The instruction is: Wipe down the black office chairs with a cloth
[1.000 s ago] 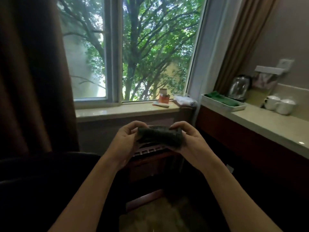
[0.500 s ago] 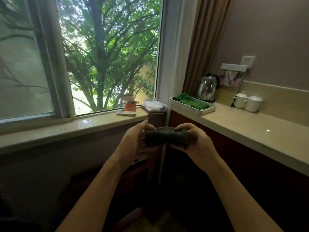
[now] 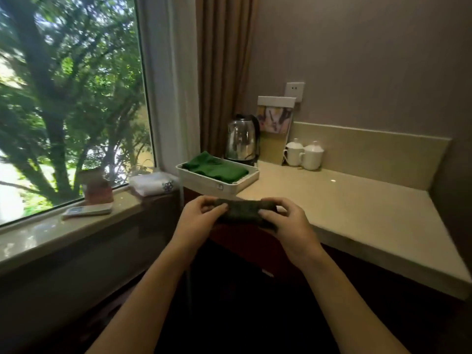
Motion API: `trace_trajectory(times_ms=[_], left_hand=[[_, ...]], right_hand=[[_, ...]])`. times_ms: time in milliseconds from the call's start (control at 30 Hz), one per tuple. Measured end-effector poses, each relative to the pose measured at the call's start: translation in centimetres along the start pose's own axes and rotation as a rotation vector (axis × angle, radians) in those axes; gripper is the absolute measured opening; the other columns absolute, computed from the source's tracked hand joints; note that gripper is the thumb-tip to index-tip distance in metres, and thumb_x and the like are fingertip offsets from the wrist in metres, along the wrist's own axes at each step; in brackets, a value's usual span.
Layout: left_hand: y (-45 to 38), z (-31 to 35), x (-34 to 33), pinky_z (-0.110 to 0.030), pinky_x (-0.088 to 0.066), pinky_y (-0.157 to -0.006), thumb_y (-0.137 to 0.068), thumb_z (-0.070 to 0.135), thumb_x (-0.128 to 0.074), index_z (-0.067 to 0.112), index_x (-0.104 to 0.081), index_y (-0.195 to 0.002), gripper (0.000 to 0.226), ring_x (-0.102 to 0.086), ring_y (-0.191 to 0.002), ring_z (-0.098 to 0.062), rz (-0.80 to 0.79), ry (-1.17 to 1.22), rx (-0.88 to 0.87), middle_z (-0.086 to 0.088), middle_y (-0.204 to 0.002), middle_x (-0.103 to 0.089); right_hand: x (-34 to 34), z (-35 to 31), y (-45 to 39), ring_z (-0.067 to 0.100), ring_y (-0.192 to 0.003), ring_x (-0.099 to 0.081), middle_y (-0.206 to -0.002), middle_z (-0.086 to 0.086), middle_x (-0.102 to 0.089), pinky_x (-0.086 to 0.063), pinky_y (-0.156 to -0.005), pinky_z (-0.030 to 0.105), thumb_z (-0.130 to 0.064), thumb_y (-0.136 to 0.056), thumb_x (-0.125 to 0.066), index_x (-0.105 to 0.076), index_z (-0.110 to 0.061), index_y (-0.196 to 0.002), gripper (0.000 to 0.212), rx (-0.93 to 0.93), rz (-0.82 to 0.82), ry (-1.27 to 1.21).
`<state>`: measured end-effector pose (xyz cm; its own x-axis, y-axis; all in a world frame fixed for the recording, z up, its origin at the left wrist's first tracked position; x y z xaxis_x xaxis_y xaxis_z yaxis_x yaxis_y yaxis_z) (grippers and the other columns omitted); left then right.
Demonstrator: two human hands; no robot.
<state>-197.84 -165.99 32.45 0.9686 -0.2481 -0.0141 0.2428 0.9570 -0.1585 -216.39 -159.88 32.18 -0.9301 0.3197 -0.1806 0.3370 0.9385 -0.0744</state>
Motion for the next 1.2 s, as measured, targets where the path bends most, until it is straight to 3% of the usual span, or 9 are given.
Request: trace_trajectory(times_ms=[167,267,367,500,567,667,800,1033,1200], left_hand=[[-6.6,-1.3,-2.0,-0.019,-0.051,-0.059,-0.087,0.016,-0.070,0.016,-0.067,-0.107,0.020,-0.070,-0.073,-0.009,-0.178,-0.149,0.027,-0.010,-0.098,-0.072],[-11.5,-1.8,-2.3,-0.012,-0.046,-0.054,-0.090,0.014,-0.066,0.022,-0.066,-0.101,0.014,-0.066,-0.065,0.002,-0.222,-0.236,-0.031,-0.003,-0.095,-0.070],[-16.2,-2.7,-3.3,-0.015,-0.049,-0.057,-0.092,0.014,-0.063,0.020,-0.063,-0.108,0.017,-0.069,-0.074,-0.004,-0.385,-0.223,0.020,-0.005,-0.102,-0.070],[-22.7,-3.1,-4.3,-0.021,-0.055,-0.064,-0.093,0.028,-0.063,0.015,-0.064,-0.111,0.023,-0.070,-0.086,-0.013,-0.524,-0.239,0.052,-0.007,-0.100,-0.071],[-25.9,-3.3,-4.7,-0.021,-0.055,-0.063,-0.092,0.029,-0.065,0.014,-0.065,-0.106,0.021,-0.070,-0.084,-0.012,-0.542,-0.282,0.032,-0.006,-0.097,-0.071],[-30.2,-4.3,-5.3,-0.018,-0.052,-0.056,-0.092,0.026,-0.066,0.015,-0.064,-0.101,0.014,-0.068,-0.080,-0.010,-0.493,-0.354,0.028,-0.004,-0.094,-0.070],[-34.4,-5.8,-6.5,-0.032,-0.061,-0.064,-0.090,0.022,-0.067,0.016,-0.057,-0.107,0.020,-0.071,-0.078,-0.017,-0.433,-0.449,-0.003,-0.006,-0.090,-0.069],[-38.9,-7.7,-7.9,-0.032,-0.050,-0.066,-0.088,0.041,-0.061,0.026,-0.055,-0.104,0.022,-0.060,-0.080,-0.016,-0.289,-0.935,-0.251,0.004,-0.086,-0.060],[-39.4,-9.8,-9.5,-0.036,-0.052,-0.072,-0.090,0.040,-0.057,0.022,-0.065,-0.092,0.020,-0.058,-0.082,-0.020,-0.465,-1.061,-0.287,-0.001,-0.091,-0.064]], right_hand=[[1.7,-0.4,-5.6,0.023,-0.094,-0.067,-0.108,0.015,-0.064,-0.060,-0.076,0.033,0.002,-0.086,-0.066,-0.058,-0.009,-0.116,0.033,0.064,0.184,0.008],[1.1,-0.1,-10.2,0.025,-0.097,-0.067,-0.107,0.017,-0.066,-0.059,-0.082,0.038,-0.001,-0.084,-0.069,-0.056,-0.009,-0.103,0.024,0.115,0.264,0.057],[-0.2,-0.1,-14.9,0.024,-0.096,-0.066,-0.101,0.015,-0.066,-0.059,-0.079,0.034,0.000,-0.085,-0.067,-0.064,-0.009,-0.098,0.016,0.171,0.298,0.121],[-1.9,-0.5,-21.3,0.019,-0.097,-0.063,-0.099,0.005,-0.067,-0.059,-0.079,0.030,0.001,-0.089,-0.061,-0.068,-0.013,-0.101,0.020,0.179,0.297,0.177],[-2.0,-0.3,-24.6,0.019,-0.099,-0.063,-0.101,0.003,-0.065,-0.059,-0.081,0.031,0.000,-0.089,-0.062,-0.067,-0.015,-0.103,0.021,0.170,0.333,0.232],[-1.4,0.3,-28.9,0.023,-0.099,-0.062,-0.102,0.006,-0.063,-0.057,-0.086,0.043,-0.011,-0.083,-0.071,-0.058,-0.020,-0.097,0.020,0.138,0.455,0.395],[-1.2,0.7,-33.2,0.019,-0.091,-0.061,-0.096,0.003,-0.063,-0.057,-0.082,0.041,-0.018,-0.082,-0.073,-0.053,-0.023,-0.086,0.021,0.112,0.528,0.675],[-1.9,2.6,-37.7,0.024,-0.097,-0.057,-0.100,0.005,-0.064,-0.051,-0.086,0.043,-0.028,-0.087,-0.066,-0.062,-0.021,-0.100,0.015,0.120,0.449,1.200],[-2.3,3.3,-38.4,0.023,-0.107,-0.044,-0.111,0.001,-0.056,-0.042,-0.089,0.037,-0.027,-0.091,-0.061,-0.066,-0.023,-0.106,0.017,0.228,0.397,1.547]])
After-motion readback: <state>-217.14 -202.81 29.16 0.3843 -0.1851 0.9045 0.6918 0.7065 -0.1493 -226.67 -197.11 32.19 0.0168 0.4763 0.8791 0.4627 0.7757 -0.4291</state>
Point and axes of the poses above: each hand's wrist, its own y-axis away from the middle knuckle, its own x-axis out of the back of the hand, z = x × y, the point moved 7 cm from there along -y, towards the middle knuckle
